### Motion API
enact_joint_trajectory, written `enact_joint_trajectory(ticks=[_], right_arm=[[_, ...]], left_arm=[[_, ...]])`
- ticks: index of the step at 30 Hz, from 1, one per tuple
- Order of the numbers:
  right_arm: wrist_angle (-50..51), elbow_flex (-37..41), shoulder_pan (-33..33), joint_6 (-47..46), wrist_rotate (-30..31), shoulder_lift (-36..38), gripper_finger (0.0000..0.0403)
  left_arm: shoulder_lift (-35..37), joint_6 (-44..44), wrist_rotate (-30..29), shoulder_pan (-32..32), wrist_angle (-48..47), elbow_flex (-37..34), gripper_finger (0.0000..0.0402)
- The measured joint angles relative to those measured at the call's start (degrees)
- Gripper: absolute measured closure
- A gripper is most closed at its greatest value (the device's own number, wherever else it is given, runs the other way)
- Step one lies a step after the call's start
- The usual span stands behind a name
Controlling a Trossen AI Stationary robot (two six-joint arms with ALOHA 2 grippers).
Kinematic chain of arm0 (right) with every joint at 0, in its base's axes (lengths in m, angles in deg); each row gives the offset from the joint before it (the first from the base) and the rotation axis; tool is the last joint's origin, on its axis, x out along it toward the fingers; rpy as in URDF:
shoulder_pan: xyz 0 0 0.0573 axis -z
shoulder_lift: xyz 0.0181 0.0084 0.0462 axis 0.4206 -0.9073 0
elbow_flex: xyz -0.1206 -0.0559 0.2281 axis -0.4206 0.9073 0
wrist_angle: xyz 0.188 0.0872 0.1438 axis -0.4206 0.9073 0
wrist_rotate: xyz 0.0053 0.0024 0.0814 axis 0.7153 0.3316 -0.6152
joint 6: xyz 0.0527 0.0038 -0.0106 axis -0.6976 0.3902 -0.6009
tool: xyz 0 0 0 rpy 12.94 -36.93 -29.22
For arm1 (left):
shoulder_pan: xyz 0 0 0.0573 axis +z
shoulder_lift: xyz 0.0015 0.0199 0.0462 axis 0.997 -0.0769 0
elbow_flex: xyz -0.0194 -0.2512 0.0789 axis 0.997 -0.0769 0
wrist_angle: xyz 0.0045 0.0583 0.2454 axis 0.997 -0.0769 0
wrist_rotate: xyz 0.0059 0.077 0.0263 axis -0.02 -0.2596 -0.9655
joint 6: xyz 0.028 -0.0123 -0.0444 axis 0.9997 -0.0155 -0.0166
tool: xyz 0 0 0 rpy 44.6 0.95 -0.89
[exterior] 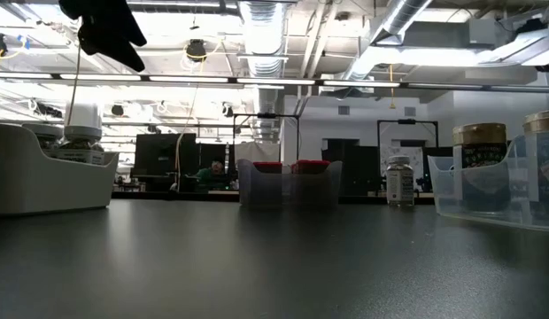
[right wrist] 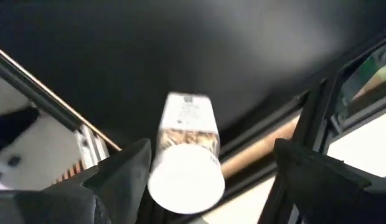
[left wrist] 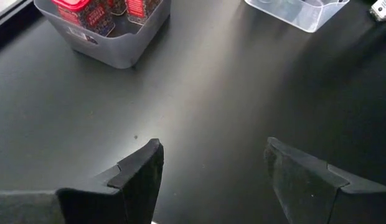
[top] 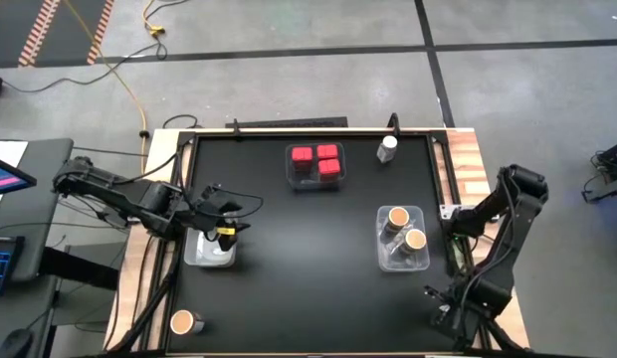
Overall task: Sort spices by type
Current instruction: Put the bottom white seasoning bottle into the white bin
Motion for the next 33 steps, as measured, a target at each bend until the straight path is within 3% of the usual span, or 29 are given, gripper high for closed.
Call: enact_joint_trajectory(ticks=[21, 33], right_arm=[[-14.9, 8.2, -1.5, -0.5, -3.8, 0.0, 0.0033], [-15.3, 8.5, -1.4, -0.5, -5.3, 0.0, 0.015]], left_arm=[[0.0, -1.4, -0.4, 0.0, 0.0, 0.0, 0.0134], [0.0, -0.9, -0.6, 0.0, 0.0, 0.0, 0.0134]])
